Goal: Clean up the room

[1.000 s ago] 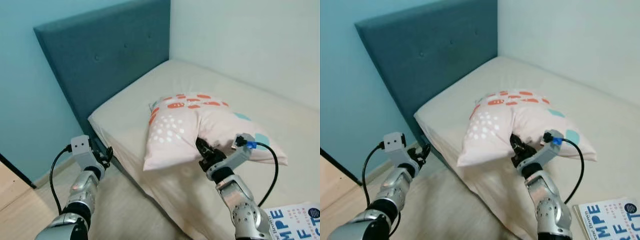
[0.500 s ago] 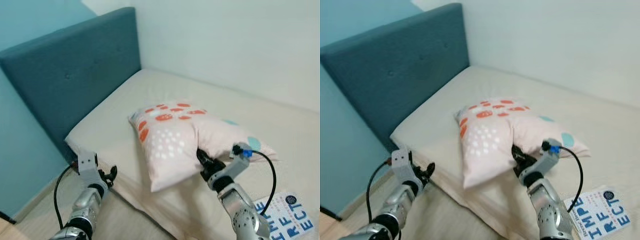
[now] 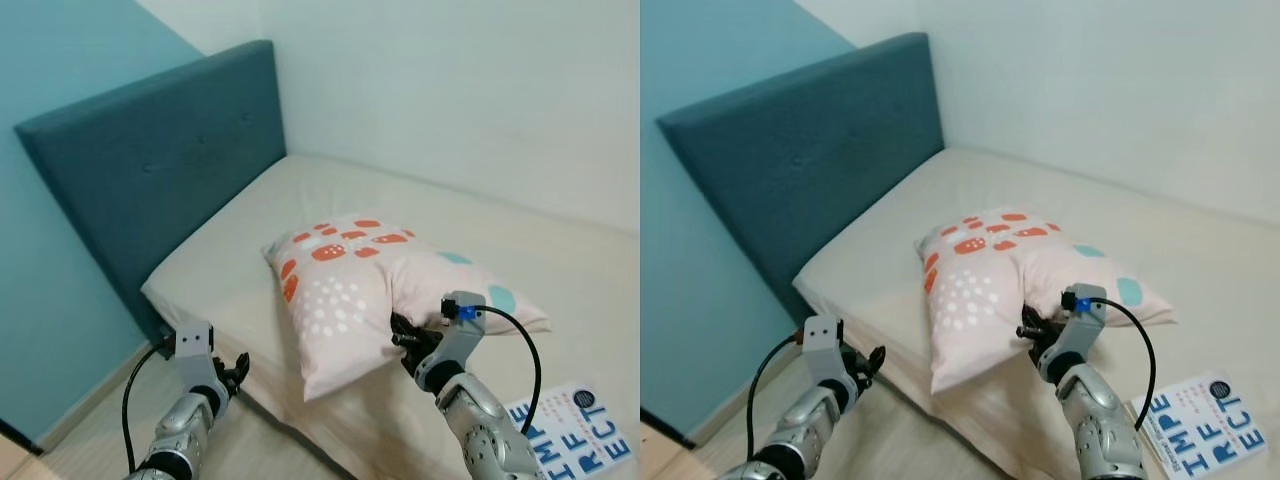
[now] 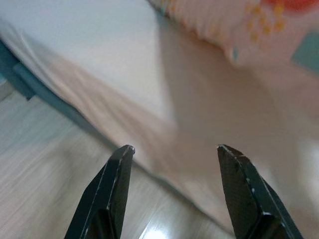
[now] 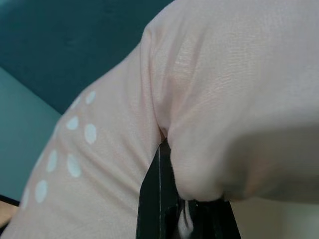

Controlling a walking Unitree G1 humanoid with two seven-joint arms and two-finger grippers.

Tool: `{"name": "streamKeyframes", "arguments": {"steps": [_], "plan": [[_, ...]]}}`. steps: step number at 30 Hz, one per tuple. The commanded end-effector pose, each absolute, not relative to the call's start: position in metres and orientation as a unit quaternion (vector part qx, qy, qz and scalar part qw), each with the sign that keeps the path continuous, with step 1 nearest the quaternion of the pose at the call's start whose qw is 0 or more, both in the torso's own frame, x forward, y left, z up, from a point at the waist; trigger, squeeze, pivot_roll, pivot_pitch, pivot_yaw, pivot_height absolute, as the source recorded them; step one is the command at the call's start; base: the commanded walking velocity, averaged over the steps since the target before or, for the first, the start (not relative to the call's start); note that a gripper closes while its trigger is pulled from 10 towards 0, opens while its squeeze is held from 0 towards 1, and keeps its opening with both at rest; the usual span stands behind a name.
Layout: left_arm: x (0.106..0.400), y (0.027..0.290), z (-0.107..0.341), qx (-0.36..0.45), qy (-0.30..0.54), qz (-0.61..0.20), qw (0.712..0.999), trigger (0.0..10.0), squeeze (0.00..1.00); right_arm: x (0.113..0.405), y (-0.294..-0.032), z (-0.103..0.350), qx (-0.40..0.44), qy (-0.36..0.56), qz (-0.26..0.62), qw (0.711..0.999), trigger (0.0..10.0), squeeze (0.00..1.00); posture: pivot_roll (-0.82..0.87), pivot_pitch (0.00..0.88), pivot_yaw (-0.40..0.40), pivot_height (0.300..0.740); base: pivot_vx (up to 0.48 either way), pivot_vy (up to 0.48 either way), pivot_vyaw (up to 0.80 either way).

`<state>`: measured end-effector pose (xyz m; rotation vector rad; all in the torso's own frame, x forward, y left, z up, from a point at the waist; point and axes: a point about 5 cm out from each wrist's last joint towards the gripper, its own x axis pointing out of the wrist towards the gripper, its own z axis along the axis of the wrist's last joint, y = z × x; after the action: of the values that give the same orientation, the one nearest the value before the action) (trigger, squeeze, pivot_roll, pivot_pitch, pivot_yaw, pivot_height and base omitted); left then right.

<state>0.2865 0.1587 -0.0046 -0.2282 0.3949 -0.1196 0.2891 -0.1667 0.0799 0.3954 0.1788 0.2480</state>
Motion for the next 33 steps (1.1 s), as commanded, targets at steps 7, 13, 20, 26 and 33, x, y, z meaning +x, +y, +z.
{"name": "streamKeyframes", "arguments": {"steps": [7,13,20,26,33], "plan": [[0.258,0.155,-0.031,-0.092,0.260,-0.073,0.958,10.0,0.00,0.301,-0.156,0.119,0.182,0.000,0.187,0.965,10.0,0.00,-0.11,0.011,0.030,0.740,0.000,0.000,0.76],[0.254,0.154,-0.034,-0.083,0.268,-0.081,0.956,10.0,0.00,0.304,-0.152,0.126,0.172,-0.013,0.195,0.965,10.0,0.00,-0.10,0.017,0.033,0.740,0.000,0.000,0.76],[0.259,0.148,-0.030,-0.087,0.254,-0.093,0.959,10.0,0.00,0.301,-0.139,0.123,0.174,-0.012,0.221,0.960,10.0,0.00,-0.10,0.026,0.033,0.740,0.000,0.000,0.76],[0.269,0.139,-0.020,-0.094,0.230,-0.110,0.962,10.0,0.00,0.298,-0.131,0.120,0.177,-0.007,0.234,0.956,10.0,0.00,-0.10,0.021,0.034,0.740,0.000,0.000,0.76],[0.279,0.126,-0.012,-0.085,0.218,-0.134,0.963,10.0,0.00,0.298,-0.130,0.119,0.179,-0.006,0.234,0.956,10.0,0.00,-0.10,0.022,0.033,0.740,0.000,0.000,0.76]]}}
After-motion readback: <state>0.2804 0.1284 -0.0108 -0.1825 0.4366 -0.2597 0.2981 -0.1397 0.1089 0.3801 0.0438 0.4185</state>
